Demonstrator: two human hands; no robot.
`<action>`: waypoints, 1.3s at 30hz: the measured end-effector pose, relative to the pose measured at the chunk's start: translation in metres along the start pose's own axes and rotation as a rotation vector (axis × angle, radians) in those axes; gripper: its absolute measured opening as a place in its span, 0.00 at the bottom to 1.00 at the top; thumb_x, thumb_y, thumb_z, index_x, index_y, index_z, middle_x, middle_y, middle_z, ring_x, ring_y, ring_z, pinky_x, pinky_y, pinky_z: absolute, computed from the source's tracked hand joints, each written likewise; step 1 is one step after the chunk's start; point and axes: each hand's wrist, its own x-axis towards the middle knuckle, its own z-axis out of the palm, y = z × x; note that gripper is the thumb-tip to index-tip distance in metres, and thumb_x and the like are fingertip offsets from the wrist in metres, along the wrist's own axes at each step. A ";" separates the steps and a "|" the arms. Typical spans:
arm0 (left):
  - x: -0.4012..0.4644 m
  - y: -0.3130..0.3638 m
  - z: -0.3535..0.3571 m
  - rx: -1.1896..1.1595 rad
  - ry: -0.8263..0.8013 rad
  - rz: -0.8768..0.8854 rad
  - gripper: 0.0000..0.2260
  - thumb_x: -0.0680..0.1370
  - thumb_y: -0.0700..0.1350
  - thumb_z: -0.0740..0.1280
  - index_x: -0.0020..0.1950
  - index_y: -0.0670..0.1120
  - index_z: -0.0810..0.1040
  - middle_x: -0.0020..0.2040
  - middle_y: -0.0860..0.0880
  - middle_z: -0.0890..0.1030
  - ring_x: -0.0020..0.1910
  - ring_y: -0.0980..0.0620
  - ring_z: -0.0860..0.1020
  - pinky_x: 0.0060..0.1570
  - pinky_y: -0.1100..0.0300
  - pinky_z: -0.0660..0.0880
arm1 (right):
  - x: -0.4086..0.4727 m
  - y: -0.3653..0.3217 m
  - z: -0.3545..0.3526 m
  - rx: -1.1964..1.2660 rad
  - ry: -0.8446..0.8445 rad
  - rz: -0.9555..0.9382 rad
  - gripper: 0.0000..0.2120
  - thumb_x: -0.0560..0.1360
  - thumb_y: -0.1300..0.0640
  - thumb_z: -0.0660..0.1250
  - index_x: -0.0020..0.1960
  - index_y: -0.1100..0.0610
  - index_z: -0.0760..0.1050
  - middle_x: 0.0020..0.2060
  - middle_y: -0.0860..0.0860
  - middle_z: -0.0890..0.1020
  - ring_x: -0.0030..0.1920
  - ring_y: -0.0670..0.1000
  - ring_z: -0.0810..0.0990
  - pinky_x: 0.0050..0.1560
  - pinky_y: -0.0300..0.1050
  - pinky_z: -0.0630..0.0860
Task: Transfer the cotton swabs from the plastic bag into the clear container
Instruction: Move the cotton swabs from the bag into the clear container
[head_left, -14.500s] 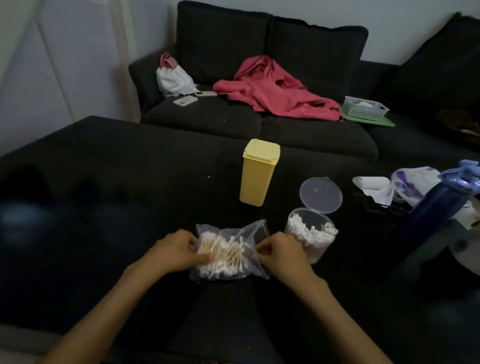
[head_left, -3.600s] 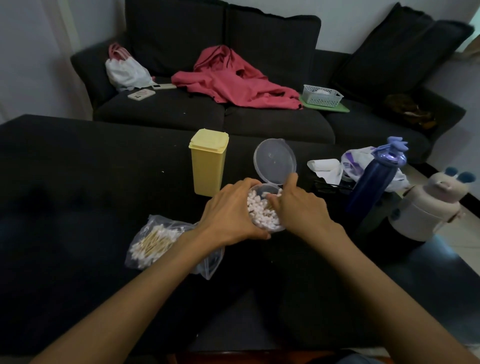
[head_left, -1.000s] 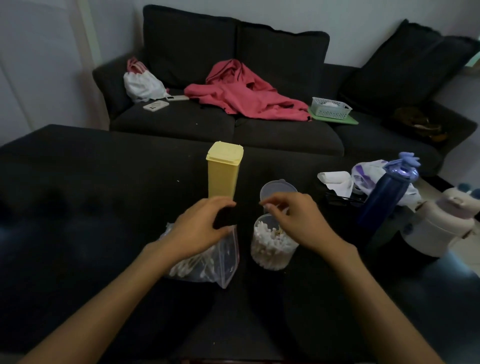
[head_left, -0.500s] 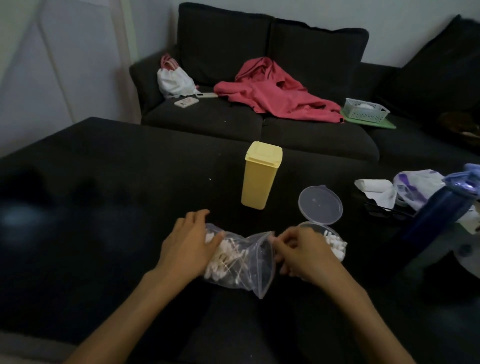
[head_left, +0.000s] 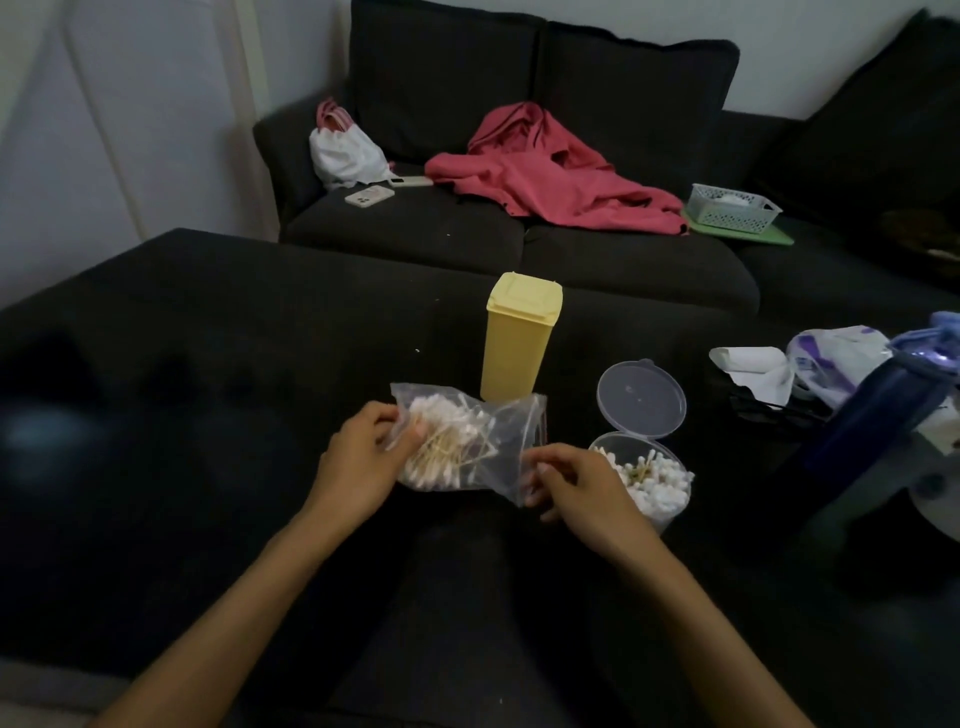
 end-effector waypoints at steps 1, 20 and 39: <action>-0.001 0.002 -0.001 -0.030 -0.014 0.020 0.12 0.77 0.52 0.66 0.58 0.49 0.77 0.51 0.53 0.81 0.49 0.57 0.80 0.50 0.56 0.78 | 0.000 0.000 0.000 0.014 -0.020 0.024 0.11 0.81 0.61 0.55 0.56 0.55 0.75 0.41 0.49 0.81 0.38 0.43 0.79 0.35 0.32 0.75; -0.008 0.007 0.019 -0.443 -0.238 -0.353 0.13 0.81 0.44 0.57 0.44 0.46 0.80 0.38 0.47 0.82 0.34 0.56 0.82 0.35 0.62 0.76 | 0.000 0.001 0.011 0.141 -0.274 0.197 0.09 0.71 0.57 0.72 0.50 0.51 0.77 0.42 0.48 0.82 0.41 0.43 0.81 0.38 0.33 0.77; -0.025 0.019 0.033 -0.593 -0.253 -0.312 0.09 0.79 0.42 0.64 0.58 0.47 0.78 0.47 0.48 0.85 0.44 0.54 0.84 0.36 0.63 0.78 | -0.003 -0.002 0.004 0.017 -0.087 0.032 0.05 0.75 0.62 0.66 0.48 0.58 0.80 0.46 0.58 0.84 0.48 0.54 0.83 0.45 0.41 0.79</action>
